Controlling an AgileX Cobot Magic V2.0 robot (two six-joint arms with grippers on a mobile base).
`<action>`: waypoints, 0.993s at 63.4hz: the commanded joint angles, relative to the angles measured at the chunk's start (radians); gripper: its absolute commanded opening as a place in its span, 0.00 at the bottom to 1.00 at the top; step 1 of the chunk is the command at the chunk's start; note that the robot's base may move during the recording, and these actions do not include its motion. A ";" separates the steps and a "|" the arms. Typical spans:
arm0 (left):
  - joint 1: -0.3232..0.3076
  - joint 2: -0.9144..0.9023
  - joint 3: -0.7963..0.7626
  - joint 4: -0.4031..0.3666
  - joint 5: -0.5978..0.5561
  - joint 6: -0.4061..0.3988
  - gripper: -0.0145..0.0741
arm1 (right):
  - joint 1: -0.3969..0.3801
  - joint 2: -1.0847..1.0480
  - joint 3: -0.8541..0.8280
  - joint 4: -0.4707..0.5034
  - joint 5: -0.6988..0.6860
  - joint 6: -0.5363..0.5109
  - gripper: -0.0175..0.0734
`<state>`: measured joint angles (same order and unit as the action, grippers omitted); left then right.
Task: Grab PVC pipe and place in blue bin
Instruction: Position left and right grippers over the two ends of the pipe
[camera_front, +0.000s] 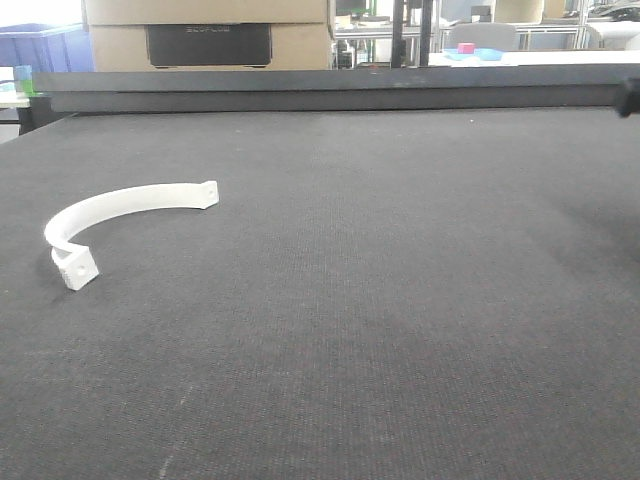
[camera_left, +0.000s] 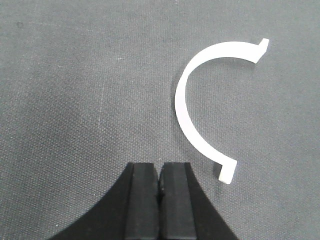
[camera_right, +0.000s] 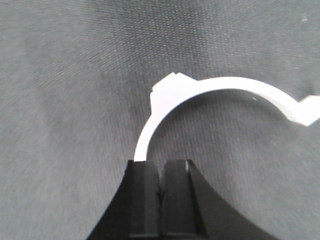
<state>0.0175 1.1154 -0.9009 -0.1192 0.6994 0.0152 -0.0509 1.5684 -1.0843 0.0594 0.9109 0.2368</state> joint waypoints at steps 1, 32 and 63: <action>-0.001 -0.002 -0.008 -0.010 -0.010 0.001 0.04 | 0.005 0.034 -0.023 -0.012 0.007 0.009 0.16; -0.001 -0.002 0.030 -0.010 -0.030 0.001 0.04 | 0.005 0.136 -0.023 0.019 -0.061 0.009 0.39; -0.001 0.024 -0.021 -0.073 0.082 0.001 0.04 | 0.017 0.133 -0.029 0.016 -0.059 -0.065 0.01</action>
<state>0.0175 1.1249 -0.8858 -0.1789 0.7319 0.0152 -0.0428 1.7233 -1.1042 0.0766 0.8400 0.2187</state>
